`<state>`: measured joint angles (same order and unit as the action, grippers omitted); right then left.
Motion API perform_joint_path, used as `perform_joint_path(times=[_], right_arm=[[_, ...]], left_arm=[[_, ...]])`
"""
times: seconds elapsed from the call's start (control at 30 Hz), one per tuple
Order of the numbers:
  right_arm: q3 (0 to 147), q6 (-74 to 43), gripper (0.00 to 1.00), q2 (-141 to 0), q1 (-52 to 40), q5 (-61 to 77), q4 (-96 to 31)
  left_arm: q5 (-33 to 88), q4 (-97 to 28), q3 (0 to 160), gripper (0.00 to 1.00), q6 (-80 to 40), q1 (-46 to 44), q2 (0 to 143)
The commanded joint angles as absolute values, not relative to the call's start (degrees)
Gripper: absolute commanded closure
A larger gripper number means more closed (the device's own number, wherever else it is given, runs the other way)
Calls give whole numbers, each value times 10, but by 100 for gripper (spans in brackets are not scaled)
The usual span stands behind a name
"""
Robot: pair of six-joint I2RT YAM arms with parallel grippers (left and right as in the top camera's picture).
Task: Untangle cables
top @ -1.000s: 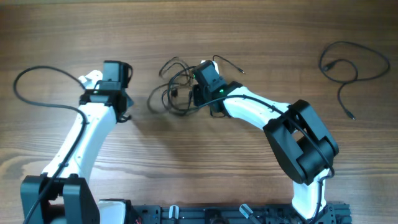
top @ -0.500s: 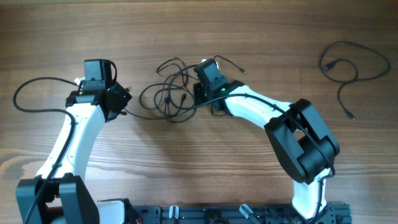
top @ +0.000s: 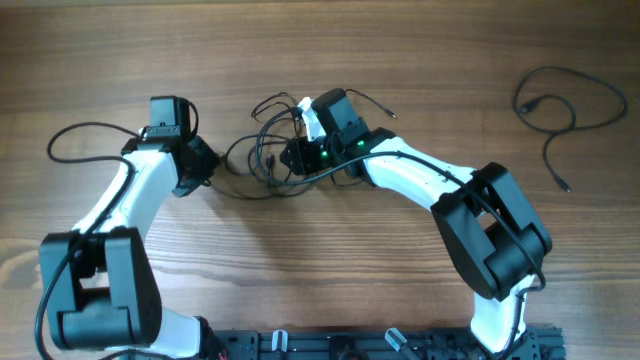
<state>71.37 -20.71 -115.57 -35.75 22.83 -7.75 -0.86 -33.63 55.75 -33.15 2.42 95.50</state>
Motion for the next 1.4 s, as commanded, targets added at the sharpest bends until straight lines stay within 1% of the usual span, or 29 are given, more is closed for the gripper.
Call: perform_joint_path(times=[0.0,0.07,0.13,0.23,0.3,0.37,0.4,0.43,0.47,0.5,0.53,0.57,0.6,0.7,0.73,0.8,0.93,1.0,1.1,1.23,1.27,1.37], right_arm=[[709,-239,46,-1142,-364,195,-75],[709,-254,45,-1145,-365,172,-70],[709,-259,41,-1150,-365,162,-62],[709,-262,41,-1158,-365,147,-55],[708,-272,41,-1161,-365,131,-58],[708,-272,41,-1161,-365,130,-58],[708,-272,41,-1161,-365,130,-58],[708,-271,41,-1161,-365,130,-58],[708,-272,41,-1161,-365,130,-60],[708,-271,41,-1161,-365,128,-63],[708,-271,41,-1161,-365,128,-66],[708,-271,41,-1161,-365,128,-69],[708,-271,41,-1161,-365,128,-71],[708,-270,40,-1161,-365,117,-74],[708,-270,39,-1161,-365,117,-74],[708,-271,39,-1161,-365,118,-74],[708,-276,34,-1163,-365,118,-73],[708,-298,30,-1167,-365,118,-72],[708,-322,29,-1177,-365,118,-68],[708,-337,27,-1191,-363,113,-67],[708,-341,24,-1192,-361,111,-68],[708,-351,24,-1193,-359,96,-78]], left_arm=[[74,-314,558,96,-271,22,962],[91,-310,558,96,-272,22,962],[100,-310,558,96,-272,22,962],[122,-304,558,96,-267,18,962],[158,-292,558,96,-230,6,962],[168,-287,558,91,-218,-8,962],[167,-286,558,87,-215,-13,962],[167,-284,558,79,-209,-22,962],[168,-280,558,74,-199,-29,962],[168,-277,558,65,-195,-34,962],[167,-274,558,48,-187,-43,962],[167,-272,558,27,-183,-50,962],[166,-270,558,17,-182,-56,962],[156,-269,558,2,-184,-63,962],[145,-269,558,0,-184,-63,962],[125,-270,558,0,-192,-63,962],[65,-266,558,0,-244,-62,962],[80,-250,559,0,-251,-60,962],[144,-244,577,0,-249,-55,954],[151,-219,603,5,-249,-55,948],[152,-209,603,8,-249,-55,948],[150,-195,603,33,-249,-58,958]])
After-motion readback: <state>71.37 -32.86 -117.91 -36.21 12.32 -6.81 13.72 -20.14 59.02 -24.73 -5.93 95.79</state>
